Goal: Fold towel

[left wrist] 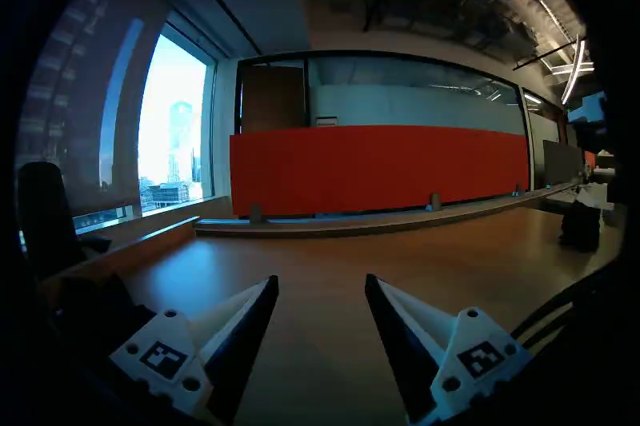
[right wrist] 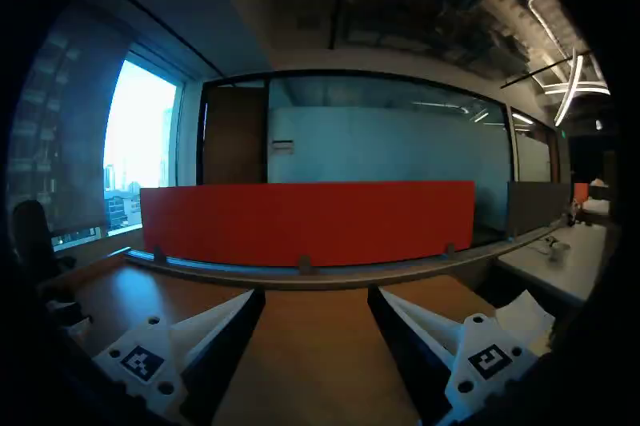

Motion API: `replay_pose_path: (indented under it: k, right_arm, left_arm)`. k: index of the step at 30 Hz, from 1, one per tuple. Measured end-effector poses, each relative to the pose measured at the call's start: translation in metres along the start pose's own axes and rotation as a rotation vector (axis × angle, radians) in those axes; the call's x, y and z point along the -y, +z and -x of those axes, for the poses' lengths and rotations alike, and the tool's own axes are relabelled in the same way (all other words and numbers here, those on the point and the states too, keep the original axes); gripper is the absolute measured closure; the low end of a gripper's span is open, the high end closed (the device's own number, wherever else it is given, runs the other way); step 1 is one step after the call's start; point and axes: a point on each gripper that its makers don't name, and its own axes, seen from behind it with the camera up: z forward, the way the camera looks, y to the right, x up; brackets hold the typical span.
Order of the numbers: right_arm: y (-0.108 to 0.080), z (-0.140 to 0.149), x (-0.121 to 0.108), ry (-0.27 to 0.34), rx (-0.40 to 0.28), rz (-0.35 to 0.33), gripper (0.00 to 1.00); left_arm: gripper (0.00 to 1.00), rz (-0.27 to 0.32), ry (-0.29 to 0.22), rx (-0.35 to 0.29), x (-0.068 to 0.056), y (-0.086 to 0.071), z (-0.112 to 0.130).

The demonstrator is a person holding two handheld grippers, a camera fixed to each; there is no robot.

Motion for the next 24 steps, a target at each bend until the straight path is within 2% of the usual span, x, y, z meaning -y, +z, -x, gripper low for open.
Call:
replay_pose_path:
  k: [12, 24]
  right_arm:
    - [0.001, 0.006, 0.004, -0.023, 0.010, -0.004, 0.01]
    - [0.000, 0.011, 0.011, -0.029, 0.016, -0.011, 0.01]
  left_arm:
    - [0.21, -0.014, -0.039, -0.018, 0.009, -0.001, 0.003]
    - [0.21, -0.024, -0.036, -0.034, 0.013, -0.005, 0.001]
